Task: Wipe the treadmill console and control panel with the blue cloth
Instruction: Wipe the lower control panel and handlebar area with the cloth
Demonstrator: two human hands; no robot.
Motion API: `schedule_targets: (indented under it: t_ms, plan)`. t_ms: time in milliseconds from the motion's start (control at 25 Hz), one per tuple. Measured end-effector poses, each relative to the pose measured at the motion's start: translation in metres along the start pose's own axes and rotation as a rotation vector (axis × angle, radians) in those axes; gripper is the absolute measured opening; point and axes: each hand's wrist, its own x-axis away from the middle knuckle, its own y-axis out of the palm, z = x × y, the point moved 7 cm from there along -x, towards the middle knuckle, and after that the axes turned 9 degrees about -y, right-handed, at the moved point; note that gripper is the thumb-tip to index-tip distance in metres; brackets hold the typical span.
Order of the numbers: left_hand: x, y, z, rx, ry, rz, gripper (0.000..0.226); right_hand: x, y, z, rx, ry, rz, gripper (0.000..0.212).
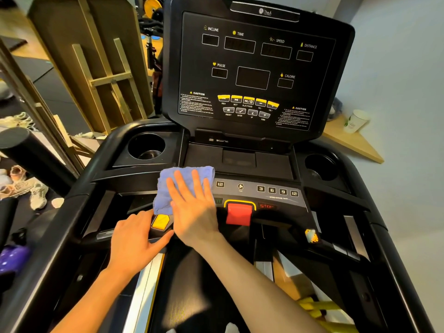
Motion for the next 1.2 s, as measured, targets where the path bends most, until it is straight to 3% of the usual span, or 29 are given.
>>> schedule_targets:
  t_ms: [160,480,800,1200]
  plan:
    - [0.002,-0.002,0.003,0.067,0.012,0.003,0.023,0.006,0.010,-0.025,-0.008,-0.060,-0.049,0.052]
    - [0.002,0.003,-0.006,0.148,0.009,0.039,0.021,0.021,0.012,-0.043,-0.020,-0.194,-0.114,0.047]
    - [0.003,0.010,-0.011,0.136,-0.005,-0.003,0.030,0.041,0.008,-0.018,0.178,-0.374,-0.245,0.053]
    - [0.002,0.005,-0.008,0.042,-0.034,0.012,0.065,0.064,-0.051,0.039,0.185,-0.263,-0.246,0.066]
